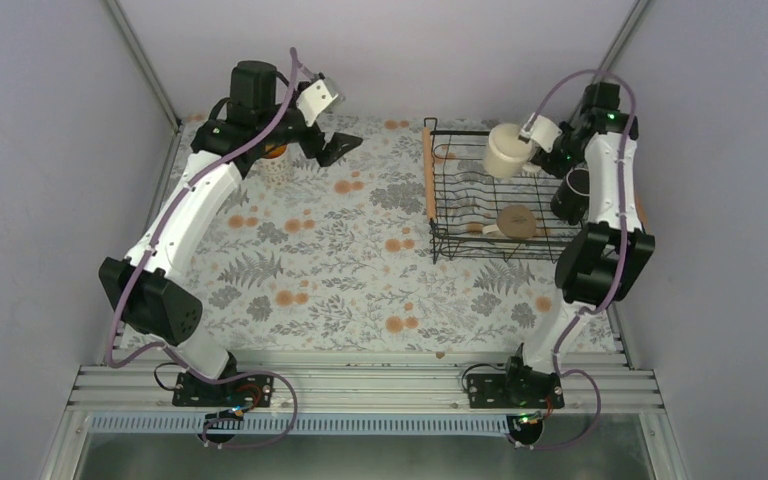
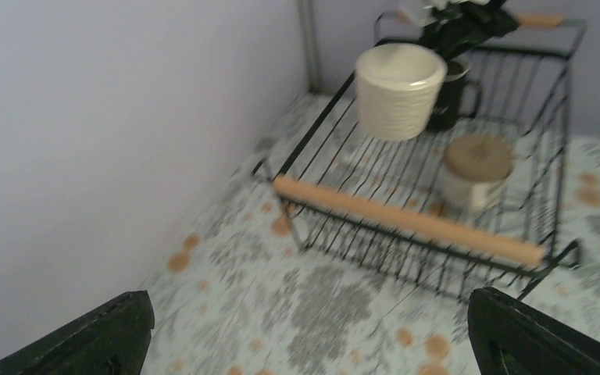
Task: Unload the cups from the dish rack
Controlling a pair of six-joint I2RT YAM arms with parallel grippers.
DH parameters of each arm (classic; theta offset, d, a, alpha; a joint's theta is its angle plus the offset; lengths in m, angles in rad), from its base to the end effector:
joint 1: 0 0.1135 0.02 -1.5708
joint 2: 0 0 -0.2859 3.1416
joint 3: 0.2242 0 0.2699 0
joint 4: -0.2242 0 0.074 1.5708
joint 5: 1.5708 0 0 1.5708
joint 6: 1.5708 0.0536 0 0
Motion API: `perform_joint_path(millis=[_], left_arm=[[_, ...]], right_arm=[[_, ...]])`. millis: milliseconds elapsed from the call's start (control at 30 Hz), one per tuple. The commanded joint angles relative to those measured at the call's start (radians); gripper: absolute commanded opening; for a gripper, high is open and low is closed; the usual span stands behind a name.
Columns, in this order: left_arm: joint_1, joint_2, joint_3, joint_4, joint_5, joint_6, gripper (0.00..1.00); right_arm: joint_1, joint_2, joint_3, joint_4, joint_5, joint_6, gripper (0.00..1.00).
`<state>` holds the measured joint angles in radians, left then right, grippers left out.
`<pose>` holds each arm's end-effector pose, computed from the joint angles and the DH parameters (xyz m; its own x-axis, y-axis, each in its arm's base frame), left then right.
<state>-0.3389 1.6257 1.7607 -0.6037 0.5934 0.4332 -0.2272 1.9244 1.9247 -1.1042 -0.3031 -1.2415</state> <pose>0.3617 -0.1593 0.4403 -0.0735 0.3949 -0.9158 0.8560 0.4961 0.1452 0.4308 -0.0832 0.3300 -0.3609 -0.8435 -0.3978 -0.7961 0.5008 -0.3397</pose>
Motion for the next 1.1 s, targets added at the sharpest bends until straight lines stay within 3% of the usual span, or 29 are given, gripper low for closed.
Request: perform_joint_path(millis=[0,167,267,333,433,667,900,1067], left_arm=[[-0.008,-0.037,-0.036,0.189,0.296,-0.117,1.00],[-0.010,0.016,-0.022,0.354,0.565,-0.272,1.00],[-0.016,0.062,-0.009,0.458,0.727,-0.384,1.00],[-0.031,0.092,0.018,0.452,0.796,-0.376,1.00],[-0.051,0.124,0.056,0.405,0.827,-0.324,1.00],[-0.057,0.201,0.120,0.463,0.856,-0.414,1.00],[-0.060,0.244,0.156,0.492,0.866,-0.447,1.00],[-0.062,0.284,0.203,0.635,0.877,-0.591,1.00]], right_arm=[[0.019,-0.105,0.127,-0.008,-0.141,0.151,0.04],[0.053,-0.106,0.351,-0.124,-0.292,0.263,0.03],[0.105,-0.156,0.362,-0.101,-0.354,0.328,0.03],[0.148,-0.196,0.331,-0.048,-0.365,0.399,0.03],[0.203,-0.238,0.293,0.013,-0.419,0.479,0.03],[0.242,-0.327,0.189,0.214,-0.639,0.639,0.03],[0.263,-0.306,0.187,0.243,-0.742,0.696,0.03],[0.283,-0.344,0.066,0.369,-0.794,0.780,0.03]])
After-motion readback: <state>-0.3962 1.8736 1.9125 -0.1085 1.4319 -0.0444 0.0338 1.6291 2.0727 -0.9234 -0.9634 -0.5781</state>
